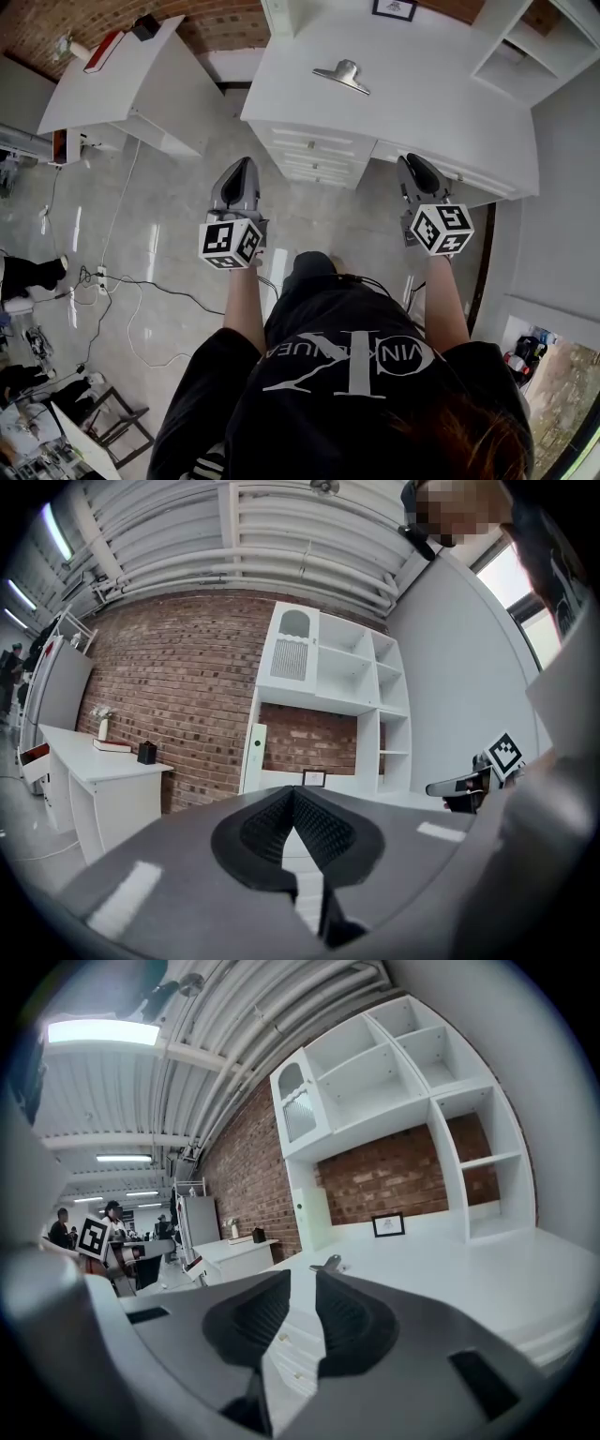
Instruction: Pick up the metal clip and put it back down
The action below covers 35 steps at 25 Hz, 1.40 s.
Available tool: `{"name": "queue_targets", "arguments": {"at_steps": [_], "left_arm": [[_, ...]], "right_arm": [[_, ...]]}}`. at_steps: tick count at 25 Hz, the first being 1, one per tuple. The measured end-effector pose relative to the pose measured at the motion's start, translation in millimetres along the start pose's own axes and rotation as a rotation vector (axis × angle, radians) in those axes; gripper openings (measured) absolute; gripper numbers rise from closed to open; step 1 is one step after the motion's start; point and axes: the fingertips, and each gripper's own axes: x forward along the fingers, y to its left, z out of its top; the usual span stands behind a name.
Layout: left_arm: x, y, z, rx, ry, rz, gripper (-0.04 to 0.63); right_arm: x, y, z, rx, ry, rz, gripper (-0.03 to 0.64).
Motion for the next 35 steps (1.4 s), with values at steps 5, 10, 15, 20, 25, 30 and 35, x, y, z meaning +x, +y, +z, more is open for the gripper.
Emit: {"name": "queue_targets", "arguments": {"at_steps": [5,10,15,20,25,30,35], "left_arm": [[14.1,-7.8,-0.2,0.000,0.008,-0.020,-0.012],[33.1,-17.0,-4.0,-0.011,0.018,-0.039,-0.012],[60.1,-16.1,-7.0,0.006,0.021,-0.050,-0.012],[93.9,-11.5,-1.4,0.001,-0.009,-0.031,-0.012],[127.1,-14.2,-4.4,0.010,0.004,-0.036,-0.012],[157.1,-11.6,0.6,0.034,0.014,-0.047,-0.012],[181.4,-5.4,6.8,0.034,0.013,-0.041,-0.012]], "right_arm": [[2.5,-5.6,2.4,0.007,0.003,0.006,0.044],[7.9,-19.7,2.1,0.016,0.004,0.002,0.044],[21.7,-38.1,3.9,0.028,0.003,-0.006,0.044],[43.4,-58.0,14.3,0.018,0.024,0.012,0.044],[72.9,-77.2,23.0,0.008,0.045,0.038,0.045],[103.6,-85.5,29.5,0.008,0.071,0.075,0.044],[135.1,-87.9,37.9,-0.005,0.106,0.125,0.048]]}}
